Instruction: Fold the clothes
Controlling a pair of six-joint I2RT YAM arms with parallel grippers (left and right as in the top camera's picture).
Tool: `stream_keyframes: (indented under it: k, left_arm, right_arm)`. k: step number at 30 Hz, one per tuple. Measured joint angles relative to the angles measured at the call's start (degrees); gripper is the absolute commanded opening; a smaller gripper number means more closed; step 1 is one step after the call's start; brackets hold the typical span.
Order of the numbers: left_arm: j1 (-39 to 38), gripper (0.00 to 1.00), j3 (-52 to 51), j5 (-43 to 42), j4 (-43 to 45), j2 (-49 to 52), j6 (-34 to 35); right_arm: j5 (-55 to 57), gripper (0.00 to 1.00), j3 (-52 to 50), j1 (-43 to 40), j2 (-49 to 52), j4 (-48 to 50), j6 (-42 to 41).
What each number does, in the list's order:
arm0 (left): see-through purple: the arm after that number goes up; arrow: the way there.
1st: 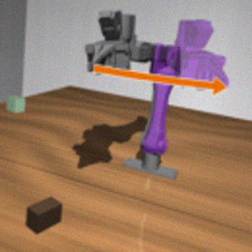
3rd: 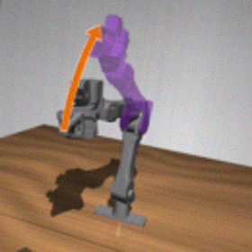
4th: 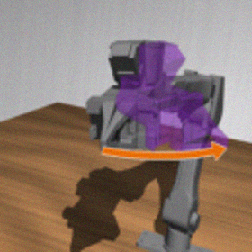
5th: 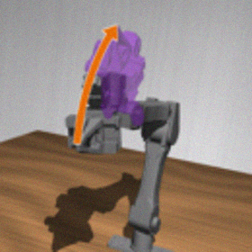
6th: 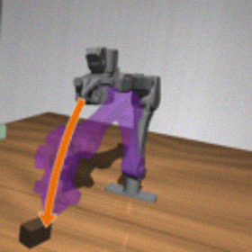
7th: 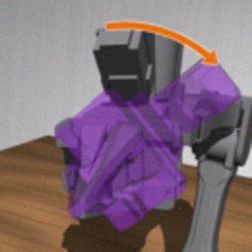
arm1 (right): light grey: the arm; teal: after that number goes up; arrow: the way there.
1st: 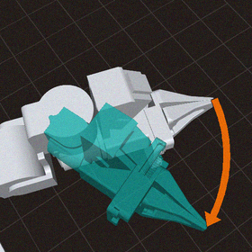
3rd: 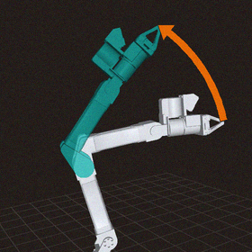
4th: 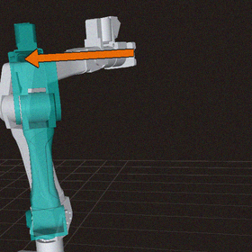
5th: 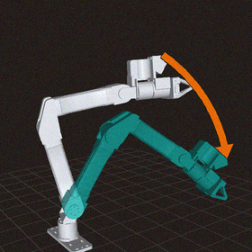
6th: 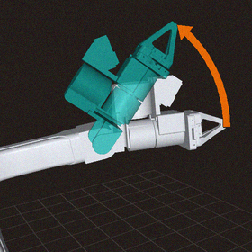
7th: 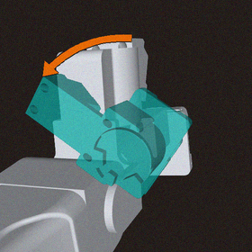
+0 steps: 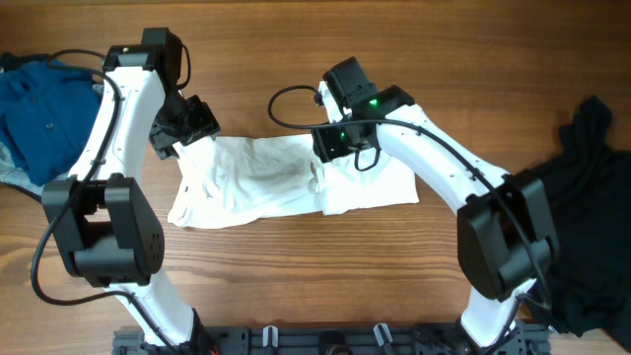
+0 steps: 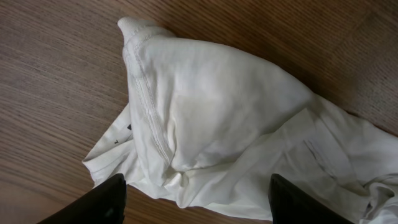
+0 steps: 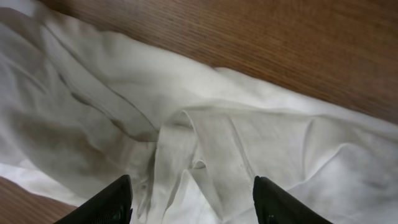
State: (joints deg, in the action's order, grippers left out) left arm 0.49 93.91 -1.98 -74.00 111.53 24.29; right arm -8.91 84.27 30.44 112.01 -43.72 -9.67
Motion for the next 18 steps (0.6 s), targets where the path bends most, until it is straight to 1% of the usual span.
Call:
stream_keyframes:
  k: [2, 3, 4, 6, 7, 12, 17, 18]
  left_arm:
    - [0.00, 0.73, 0.00, 0.00, -0.02, 0.00, 0.00]
    - [0.00, 0.73, 0.00, 0.00, -0.02, 0.00, 0.00]
    - [0.00, 0.73, 0.00, 0.02, -0.07, 0.00, 0.00]
    - [0.00, 0.73, 0.00, 0.00, -0.17, 0.00, 0.02]
    - [0.00, 0.73, 0.00, 0.00, -0.17, 0.00, 0.02]
    - [0.00, 0.73, 0.00, 0.00, -0.20, 0.00, 0.02]
    - [0.00, 0.73, 0.00, 0.02, -0.20, 0.00, 0.00]
    - [0.00, 0.73, 0.00, 0.00, -0.20, 0.00, 0.02]
  right_arm:
    - [0.44, 0.63, 0.00, 0.00, 3.19, -0.22, -1.27]
    - [0.48, 0.58, 0.00, 0.00, 4.20, -0.48, -1.51]
    - [0.48, 0.47, 0.00, 0.00, 5.09, -0.90, -1.73]
    - [0.66, 0.15, 0.00, 0.00, 5.88, -1.09, -2.34]
    - [1.27, 0.06, 0.00, 0.00, 5.92, -0.68, -2.73]
    - [6.10, 0.07, 0.00, 0.00, 5.92, 6.38, -5.68]
    - [6.40, 0.04, 0.00, 0.00, 5.95, 14.23, -3.98]
    - [6.38, 0.19, 0.00, 0.00, 5.95, 15.56, -3.43]
